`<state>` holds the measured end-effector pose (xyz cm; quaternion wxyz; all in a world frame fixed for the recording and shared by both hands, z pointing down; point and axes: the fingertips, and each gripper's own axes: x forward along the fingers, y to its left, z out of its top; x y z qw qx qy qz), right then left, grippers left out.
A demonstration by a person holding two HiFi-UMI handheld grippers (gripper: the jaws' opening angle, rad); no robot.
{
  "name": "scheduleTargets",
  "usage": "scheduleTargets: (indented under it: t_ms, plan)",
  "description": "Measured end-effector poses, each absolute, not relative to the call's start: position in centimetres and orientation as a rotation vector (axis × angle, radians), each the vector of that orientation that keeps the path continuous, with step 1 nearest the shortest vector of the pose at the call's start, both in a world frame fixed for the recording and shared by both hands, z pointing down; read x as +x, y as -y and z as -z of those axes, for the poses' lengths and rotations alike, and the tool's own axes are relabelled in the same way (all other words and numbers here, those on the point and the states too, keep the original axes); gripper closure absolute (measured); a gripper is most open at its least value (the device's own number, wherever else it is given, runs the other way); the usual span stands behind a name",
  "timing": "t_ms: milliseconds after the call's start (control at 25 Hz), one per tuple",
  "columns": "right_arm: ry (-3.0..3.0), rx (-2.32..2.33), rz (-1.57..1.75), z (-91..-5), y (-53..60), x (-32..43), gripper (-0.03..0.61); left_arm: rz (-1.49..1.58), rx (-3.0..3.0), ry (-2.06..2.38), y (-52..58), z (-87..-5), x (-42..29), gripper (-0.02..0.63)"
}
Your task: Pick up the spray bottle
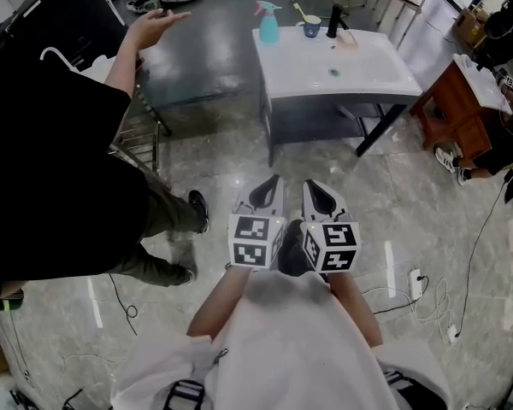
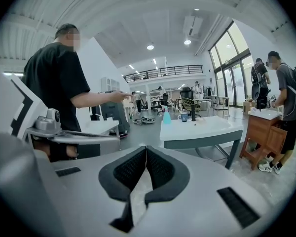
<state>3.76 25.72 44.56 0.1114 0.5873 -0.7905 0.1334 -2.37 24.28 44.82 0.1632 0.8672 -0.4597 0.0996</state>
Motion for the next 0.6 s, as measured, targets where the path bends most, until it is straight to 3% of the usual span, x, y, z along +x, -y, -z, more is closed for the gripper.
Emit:
scheduleTargets:
  t_ms: [600]
  plan:
    - [2.348, 1.673, -0.407, -45.2, -16.8, 6.6, 0.551, -0.316, 2.438, 1.354, -16.1, -45.9, 0.1, 0.586]
